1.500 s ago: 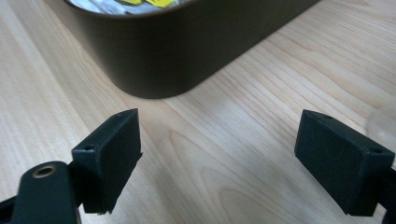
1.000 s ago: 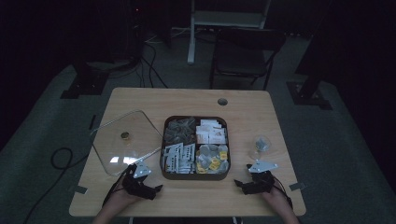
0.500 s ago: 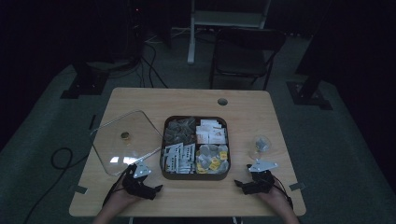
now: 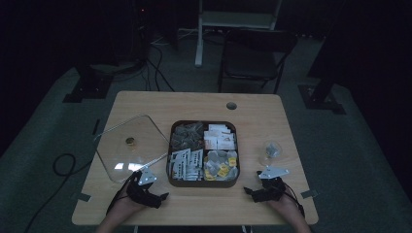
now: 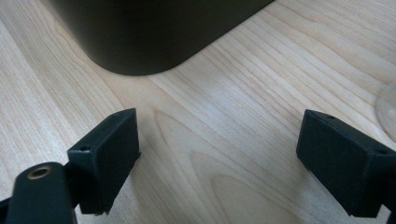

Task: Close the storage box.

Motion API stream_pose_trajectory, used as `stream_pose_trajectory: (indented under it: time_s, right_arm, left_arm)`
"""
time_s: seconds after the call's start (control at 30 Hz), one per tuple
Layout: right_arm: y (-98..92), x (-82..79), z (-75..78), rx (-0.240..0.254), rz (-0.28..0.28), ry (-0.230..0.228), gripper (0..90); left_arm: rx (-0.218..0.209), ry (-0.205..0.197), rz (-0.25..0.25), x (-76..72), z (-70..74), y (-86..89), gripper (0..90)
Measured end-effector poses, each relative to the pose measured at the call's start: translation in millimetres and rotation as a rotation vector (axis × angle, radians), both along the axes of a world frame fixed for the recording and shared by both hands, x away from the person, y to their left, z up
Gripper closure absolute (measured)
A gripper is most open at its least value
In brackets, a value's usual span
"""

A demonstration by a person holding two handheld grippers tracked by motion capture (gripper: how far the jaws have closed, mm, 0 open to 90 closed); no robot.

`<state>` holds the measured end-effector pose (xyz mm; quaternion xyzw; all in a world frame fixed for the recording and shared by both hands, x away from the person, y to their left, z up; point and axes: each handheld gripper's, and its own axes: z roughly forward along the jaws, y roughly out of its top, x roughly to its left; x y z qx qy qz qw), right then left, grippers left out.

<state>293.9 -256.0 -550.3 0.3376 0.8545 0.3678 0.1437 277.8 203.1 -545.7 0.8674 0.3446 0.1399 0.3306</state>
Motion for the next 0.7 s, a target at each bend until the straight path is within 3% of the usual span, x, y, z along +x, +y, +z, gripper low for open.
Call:
stream_pose_trajectory:
  time_s: [0.1,0.43,0.7]
  right_arm:
    - [0.0,0.0,0.0,0.0,0.0,0.0,12.8]
    - [0.0,0.0,0.0,0.0,0.0,0.0,12.8]
    - [0.0,0.0,0.0,0.0,0.0,0.0,12.8]
  left_arm:
    - [0.01,0.005,0.004,-0.1,1.1,1.6,0.8]
    - [-0.014,-0.006,0.012,1.8,9.6,5.8,0.8]
    - [-0.038,-0.048,0.047,6.2,19.3,13.5,0.8]
